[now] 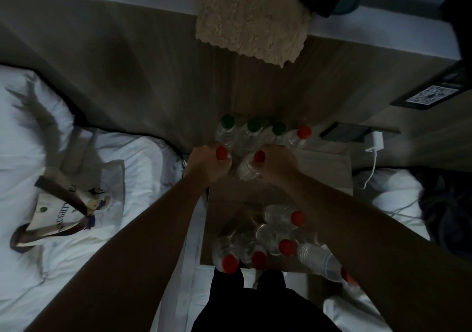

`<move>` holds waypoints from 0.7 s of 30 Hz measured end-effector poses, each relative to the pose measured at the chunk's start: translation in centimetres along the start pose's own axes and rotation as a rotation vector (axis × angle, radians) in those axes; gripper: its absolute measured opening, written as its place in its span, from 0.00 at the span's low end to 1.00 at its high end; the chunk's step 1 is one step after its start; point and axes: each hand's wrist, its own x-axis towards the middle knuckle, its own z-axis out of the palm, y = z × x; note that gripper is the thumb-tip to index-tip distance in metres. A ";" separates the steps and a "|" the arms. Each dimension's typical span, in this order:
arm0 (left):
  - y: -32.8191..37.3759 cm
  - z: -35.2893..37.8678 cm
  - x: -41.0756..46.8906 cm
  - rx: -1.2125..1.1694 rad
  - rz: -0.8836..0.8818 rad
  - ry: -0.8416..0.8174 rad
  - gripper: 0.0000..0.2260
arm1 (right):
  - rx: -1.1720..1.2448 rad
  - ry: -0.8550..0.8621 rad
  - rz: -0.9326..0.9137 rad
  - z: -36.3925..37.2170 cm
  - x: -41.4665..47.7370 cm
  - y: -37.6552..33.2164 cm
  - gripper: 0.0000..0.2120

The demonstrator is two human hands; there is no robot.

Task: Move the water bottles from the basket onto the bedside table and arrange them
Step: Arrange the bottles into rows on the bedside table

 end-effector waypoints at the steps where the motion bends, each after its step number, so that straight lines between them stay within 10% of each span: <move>1: 0.1 -0.1 0.3 -0.010 -0.001 0.003 0.09 | -0.016 0.006 -0.003 0.0 0.3 0.0 0.10; 21: -0.2 2.6 1.7 0.098 0.073 0.131 0.19 | 0.065 -0.013 -0.056 1.1 2.4 0.0 0.11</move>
